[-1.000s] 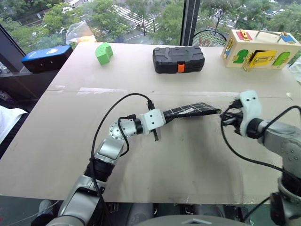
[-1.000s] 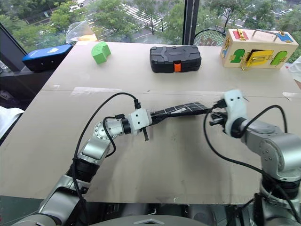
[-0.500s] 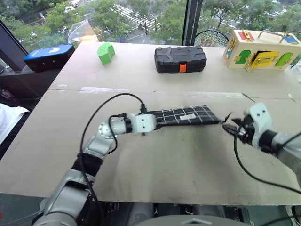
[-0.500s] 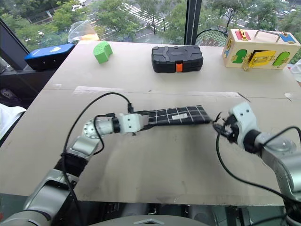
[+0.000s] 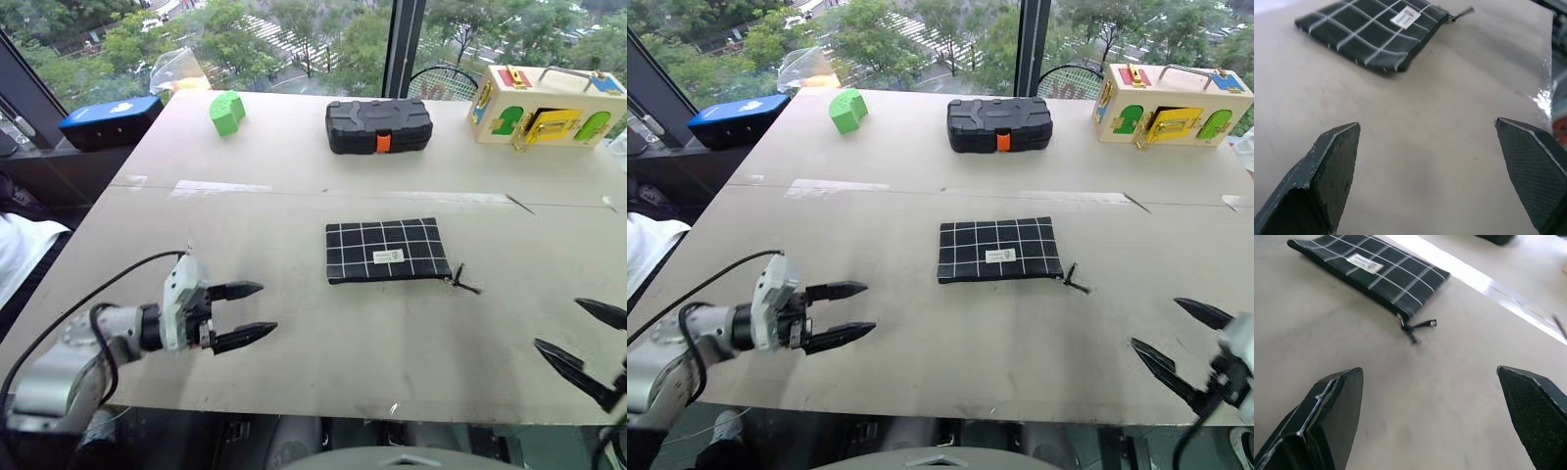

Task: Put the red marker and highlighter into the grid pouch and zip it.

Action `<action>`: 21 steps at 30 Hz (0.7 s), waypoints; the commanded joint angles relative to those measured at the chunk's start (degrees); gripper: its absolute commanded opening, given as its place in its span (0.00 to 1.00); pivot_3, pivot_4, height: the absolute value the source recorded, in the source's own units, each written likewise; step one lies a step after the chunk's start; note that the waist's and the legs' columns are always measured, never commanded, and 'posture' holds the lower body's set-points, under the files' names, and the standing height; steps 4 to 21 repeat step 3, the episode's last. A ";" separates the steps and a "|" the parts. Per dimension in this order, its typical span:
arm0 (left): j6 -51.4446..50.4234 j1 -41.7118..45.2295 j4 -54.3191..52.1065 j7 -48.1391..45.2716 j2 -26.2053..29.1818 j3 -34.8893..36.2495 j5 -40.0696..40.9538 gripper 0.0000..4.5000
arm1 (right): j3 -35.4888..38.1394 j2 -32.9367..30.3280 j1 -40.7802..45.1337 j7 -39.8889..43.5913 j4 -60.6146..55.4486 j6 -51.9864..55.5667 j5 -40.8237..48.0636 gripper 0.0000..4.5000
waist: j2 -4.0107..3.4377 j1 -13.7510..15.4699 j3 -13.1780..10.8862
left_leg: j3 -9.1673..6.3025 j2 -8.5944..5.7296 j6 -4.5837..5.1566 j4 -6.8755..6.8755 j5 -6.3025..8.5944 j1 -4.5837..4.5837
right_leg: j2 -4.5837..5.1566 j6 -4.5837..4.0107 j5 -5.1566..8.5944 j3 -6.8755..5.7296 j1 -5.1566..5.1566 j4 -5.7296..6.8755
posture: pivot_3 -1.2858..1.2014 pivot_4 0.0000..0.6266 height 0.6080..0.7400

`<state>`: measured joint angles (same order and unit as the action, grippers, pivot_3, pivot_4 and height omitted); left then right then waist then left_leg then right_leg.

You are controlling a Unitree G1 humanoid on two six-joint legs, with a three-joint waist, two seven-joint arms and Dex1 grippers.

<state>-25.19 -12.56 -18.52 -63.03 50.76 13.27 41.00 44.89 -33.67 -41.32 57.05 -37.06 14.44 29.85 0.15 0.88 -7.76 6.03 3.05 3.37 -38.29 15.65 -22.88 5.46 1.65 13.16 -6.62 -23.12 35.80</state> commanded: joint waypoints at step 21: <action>-1.12 -5.58 -7.89 3.72 -3.02 4.71 1.99 0.99 | 4.15 0.24 -1.78 2.30 0.90 -4.70 1.40 0.99 | -0.08 -0.05 -0.04 | 0.00 0.00 0.00 0.05 0.00 0.02 | 0.00 -0.01 0.00 0.00 -0.01 0.00 | 0.52 0.24 1.00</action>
